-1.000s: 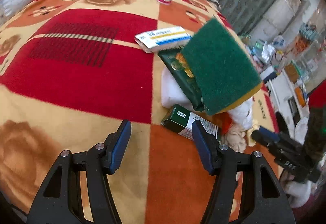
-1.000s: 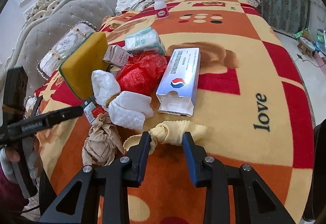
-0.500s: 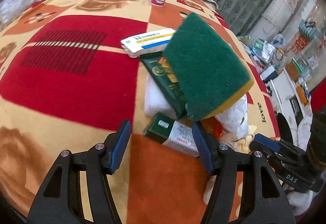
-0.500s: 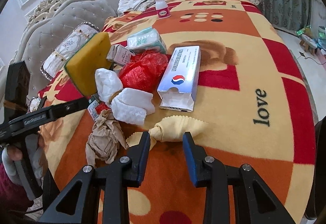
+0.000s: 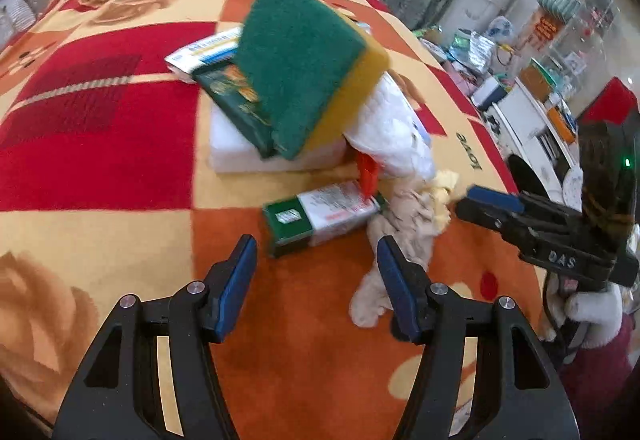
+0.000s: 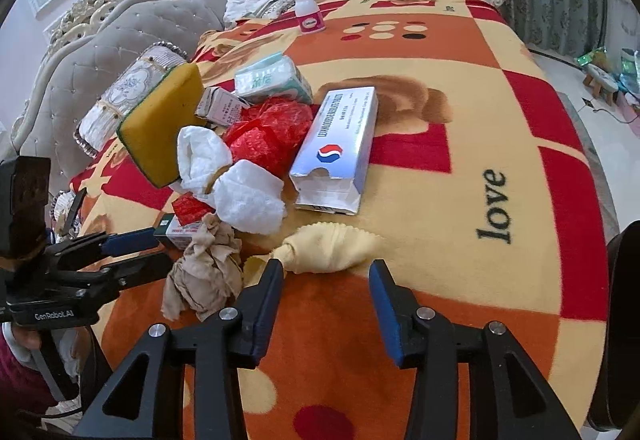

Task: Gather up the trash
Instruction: 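Grasp the green medicine box with the left tool while the right tool approaches the crumpled tissue, then grasp the crumpled beige tissue with the right tool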

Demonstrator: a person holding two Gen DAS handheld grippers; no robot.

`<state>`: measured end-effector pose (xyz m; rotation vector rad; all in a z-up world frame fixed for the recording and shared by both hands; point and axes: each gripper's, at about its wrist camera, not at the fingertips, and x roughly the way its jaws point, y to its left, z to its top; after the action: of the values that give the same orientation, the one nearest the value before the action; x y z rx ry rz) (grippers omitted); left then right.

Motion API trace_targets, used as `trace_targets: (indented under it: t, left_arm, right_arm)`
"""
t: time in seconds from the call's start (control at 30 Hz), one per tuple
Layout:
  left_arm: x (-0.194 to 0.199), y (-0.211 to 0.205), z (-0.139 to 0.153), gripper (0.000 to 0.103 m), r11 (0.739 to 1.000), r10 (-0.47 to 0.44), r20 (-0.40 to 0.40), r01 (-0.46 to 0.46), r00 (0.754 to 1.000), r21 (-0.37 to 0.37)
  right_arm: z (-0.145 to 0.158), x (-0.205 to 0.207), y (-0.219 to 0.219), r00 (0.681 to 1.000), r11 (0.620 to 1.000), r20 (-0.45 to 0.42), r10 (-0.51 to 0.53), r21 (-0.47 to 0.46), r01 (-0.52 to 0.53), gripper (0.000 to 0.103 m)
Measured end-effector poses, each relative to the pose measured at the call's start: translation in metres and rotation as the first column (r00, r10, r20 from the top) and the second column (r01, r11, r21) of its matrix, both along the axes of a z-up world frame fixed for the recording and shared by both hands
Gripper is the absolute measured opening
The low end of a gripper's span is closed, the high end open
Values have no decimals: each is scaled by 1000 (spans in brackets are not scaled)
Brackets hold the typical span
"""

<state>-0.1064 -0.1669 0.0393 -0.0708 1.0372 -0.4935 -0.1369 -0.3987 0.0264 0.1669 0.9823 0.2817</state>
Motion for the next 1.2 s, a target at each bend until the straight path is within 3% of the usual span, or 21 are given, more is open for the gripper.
trace_targets:
  t: [0.17, 0.3, 0.57, 0.7, 0.77, 0.8, 0.9, 1.1, 1.2]
  left_arm:
    - [5, 6, 5, 61, 999, 20, 43, -21, 999, 26]
    - [9, -5, 3, 61, 994, -59, 99, 49, 993, 95]
    - [22, -14, -8, 61, 976, -205, 51, 201, 977, 79]
    - [23, -24, -8, 60, 959, -261, 81, 249, 962, 137]
    - [27, -27, -14, 50, 959, -251, 42, 242, 967, 148]
    - [27, -28, -17, 38, 959, -244, 28, 237, 969, 157]
    - [18, -28, -17, 32, 960, -227, 50, 215, 973, 182]
    - [-4, 13, -4, 29, 989, -56, 54, 47, 997, 142]
    - [-12, 31, -6, 29, 988, 27, 32, -31, 999, 150]
  right_arm:
    - [3, -5, 1, 1000, 1000, 0, 9, 7, -9, 43]
    - [9, -11, 12, 998, 997, 4, 59, 42, -59, 43]
    - [6, -20, 33, 992, 992, -8, 126, 26, -125, 43]
    - [5, -19, 25, 994, 994, -16, 107, 36, -106, 43]
    - [6, -19, 23, 995, 994, -17, 100, 44, -99, 43]
    - [6, -19, 23, 995, 994, -19, 98, 49, -97, 43]
    - [7, -21, 28, 994, 992, -19, 109, 60, -108, 43]
    - [8, -18, 56, 985, 981, -15, 169, 94, -167, 43]
    - [4, -11, 76, 982, 979, -13, 190, 74, -189, 43]
